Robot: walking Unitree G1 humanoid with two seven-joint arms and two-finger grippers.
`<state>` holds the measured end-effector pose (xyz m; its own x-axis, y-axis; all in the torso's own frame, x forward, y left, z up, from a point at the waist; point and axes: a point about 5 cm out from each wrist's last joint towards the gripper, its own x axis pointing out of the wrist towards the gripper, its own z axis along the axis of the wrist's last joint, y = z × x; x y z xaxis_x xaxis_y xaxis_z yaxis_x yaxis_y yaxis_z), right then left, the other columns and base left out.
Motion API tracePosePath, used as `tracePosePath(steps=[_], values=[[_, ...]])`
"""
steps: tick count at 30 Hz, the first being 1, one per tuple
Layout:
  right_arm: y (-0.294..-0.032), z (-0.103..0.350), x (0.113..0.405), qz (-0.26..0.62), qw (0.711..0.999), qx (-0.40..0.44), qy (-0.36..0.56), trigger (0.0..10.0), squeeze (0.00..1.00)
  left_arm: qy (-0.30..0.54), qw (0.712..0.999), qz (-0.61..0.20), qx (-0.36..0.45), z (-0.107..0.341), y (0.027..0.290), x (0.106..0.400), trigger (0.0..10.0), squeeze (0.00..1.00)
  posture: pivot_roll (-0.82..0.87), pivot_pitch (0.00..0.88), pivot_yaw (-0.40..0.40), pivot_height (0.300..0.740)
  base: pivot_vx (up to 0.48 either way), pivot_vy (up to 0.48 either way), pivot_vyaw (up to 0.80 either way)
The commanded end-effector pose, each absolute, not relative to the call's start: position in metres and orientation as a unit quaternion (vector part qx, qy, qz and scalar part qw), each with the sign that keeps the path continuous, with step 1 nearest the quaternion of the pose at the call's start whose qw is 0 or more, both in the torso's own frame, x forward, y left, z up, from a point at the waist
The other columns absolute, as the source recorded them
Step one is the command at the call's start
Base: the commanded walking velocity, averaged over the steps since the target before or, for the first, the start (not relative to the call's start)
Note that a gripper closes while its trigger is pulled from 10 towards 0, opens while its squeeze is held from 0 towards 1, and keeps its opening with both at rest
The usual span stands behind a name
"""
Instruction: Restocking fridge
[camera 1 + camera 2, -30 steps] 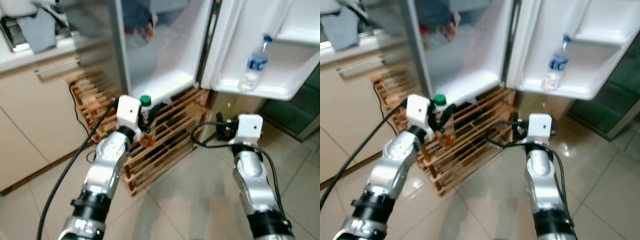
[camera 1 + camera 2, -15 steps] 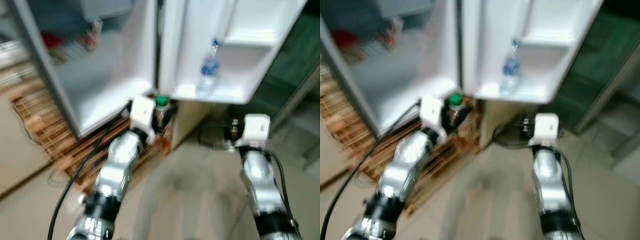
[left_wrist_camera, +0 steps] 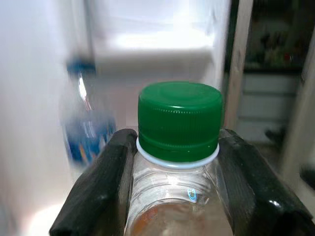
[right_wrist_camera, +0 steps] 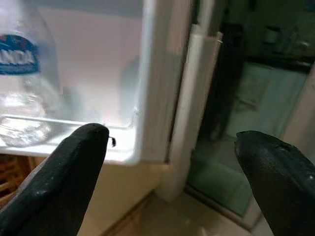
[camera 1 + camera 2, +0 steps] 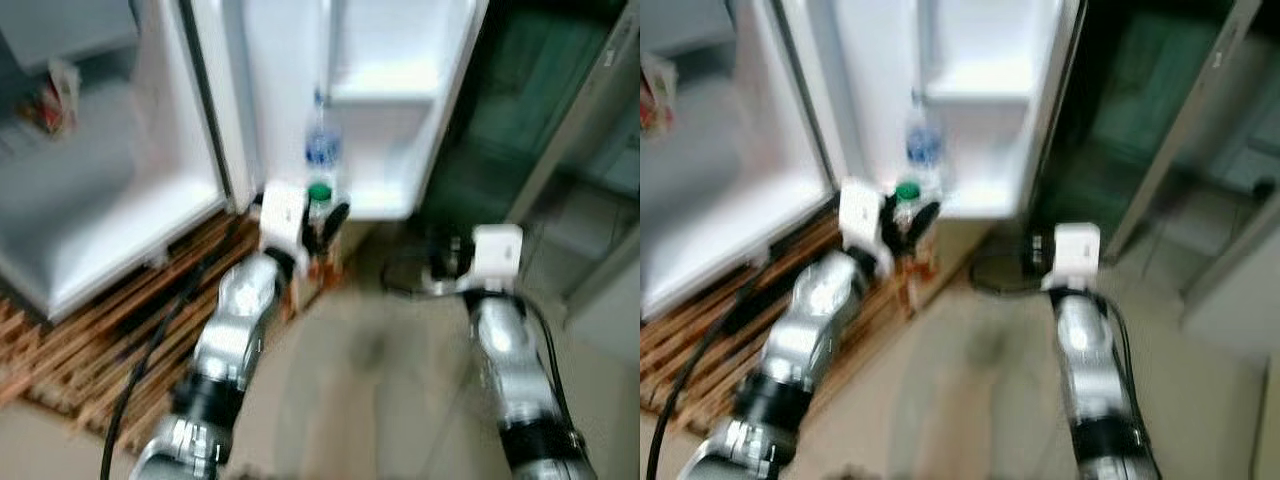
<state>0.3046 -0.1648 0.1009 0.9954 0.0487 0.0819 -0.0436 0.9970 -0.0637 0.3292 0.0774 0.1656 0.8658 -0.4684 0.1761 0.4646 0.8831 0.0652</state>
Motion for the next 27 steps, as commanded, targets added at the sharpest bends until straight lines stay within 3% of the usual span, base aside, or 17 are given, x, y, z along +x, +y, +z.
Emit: tracePosePath(steps=[1, 4, 10, 27], values=[[-0.153, 0.104, 0.302, 0.057, 0.997, -0.022, -0.051, 10.0, 0.0, -0.17, 0.962, -0.211, 0.034, 0.201, 0.089, 0.332, 10.0, 0.0, -0.07, 0.0, 0.01, 0.74, 0.48, 0.0, 0.0], [-0.151, 0.101, 0.301, 0.066, 0.996, -0.028, -0.045, 10.0, 0.0, -0.178, 0.961, -0.208, 0.031, 0.207, 0.091, 0.332, 10.0, 0.0, -0.08, 0.0, 0.015, 0.74, 0.296, 0.0, 0.0], [-0.15, 0.102, 0.302, 0.07, 0.996, -0.02, -0.047, 10.0, 0.0, -0.134, 0.972, -0.194, 0.013, 0.188, 0.094, 0.335, 10.0, 0.0, -0.07, 0.0, 0.015, 0.74, 0.0, 0.0, 0.78], [-0.148, 0.101, 0.3, 0.069, 0.996, -0.018, -0.045, 10.0, 0.0, -0.155, 0.964, -0.21, 0.045, 0.195, 0.083, 0.341, 10.0, 0.0, -0.08, 0.0, 0.015, 0.74, 0.0, 0.0, 0.0]])
